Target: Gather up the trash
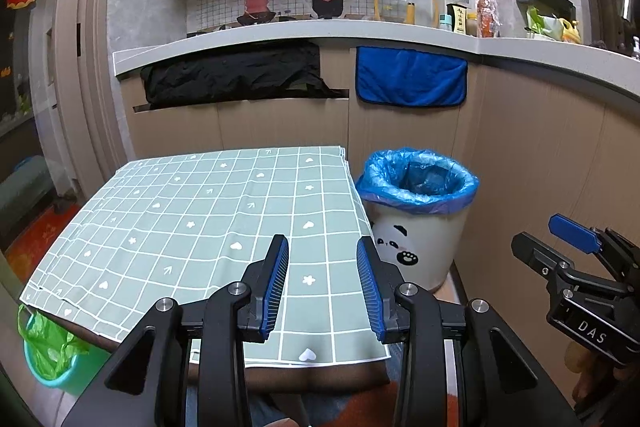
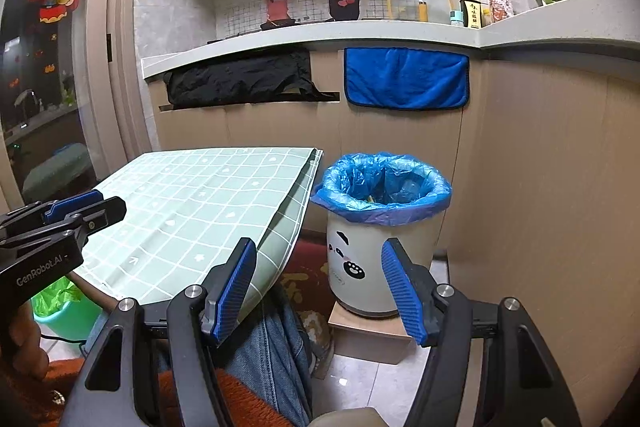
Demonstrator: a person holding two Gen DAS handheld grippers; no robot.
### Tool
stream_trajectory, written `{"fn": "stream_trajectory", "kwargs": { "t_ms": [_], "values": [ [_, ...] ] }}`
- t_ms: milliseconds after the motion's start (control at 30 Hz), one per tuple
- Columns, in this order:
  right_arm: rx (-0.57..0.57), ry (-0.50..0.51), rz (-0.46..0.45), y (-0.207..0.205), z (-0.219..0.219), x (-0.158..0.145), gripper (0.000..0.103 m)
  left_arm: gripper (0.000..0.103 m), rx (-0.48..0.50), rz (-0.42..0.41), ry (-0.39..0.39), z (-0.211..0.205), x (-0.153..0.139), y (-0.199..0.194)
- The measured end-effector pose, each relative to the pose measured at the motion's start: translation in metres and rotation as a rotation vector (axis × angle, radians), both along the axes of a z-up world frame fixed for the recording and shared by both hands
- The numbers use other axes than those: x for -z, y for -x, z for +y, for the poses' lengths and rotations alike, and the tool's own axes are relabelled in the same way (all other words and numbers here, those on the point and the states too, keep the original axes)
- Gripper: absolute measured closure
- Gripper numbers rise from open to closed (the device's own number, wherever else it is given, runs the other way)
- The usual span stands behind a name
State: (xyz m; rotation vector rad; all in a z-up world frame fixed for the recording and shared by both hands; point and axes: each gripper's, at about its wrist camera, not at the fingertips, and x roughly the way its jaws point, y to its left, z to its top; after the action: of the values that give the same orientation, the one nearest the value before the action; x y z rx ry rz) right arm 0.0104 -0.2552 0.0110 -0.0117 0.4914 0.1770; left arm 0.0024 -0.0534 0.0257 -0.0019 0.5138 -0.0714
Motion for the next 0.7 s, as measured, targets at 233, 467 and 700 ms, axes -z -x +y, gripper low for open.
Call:
{"fn": "stream_trajectory", "kwargs": {
  "t_ms": [233, 467, 700],
  "values": [
    [0.002, 0.006, -0.007, 0.0012, -0.0004, -0.0017, 0.041, 0.066, 0.000, 0.001, 0.001, -0.0007, -0.0010, 0.0019],
    [0.005, 0.008, -0.008, 0.0030, 0.0004, -0.0024, 0.041, 0.066, 0.000, 0.002, -0.001, -0.0015, -0.0008, 0.0020],
    [0.002, 0.007, -0.010, 0.0021, -0.0005, -0.0030, 0.041, 0.066, 0.010, -0.002, -0.002, -0.0042, -0.0042, 0.0079]
  ]
}}
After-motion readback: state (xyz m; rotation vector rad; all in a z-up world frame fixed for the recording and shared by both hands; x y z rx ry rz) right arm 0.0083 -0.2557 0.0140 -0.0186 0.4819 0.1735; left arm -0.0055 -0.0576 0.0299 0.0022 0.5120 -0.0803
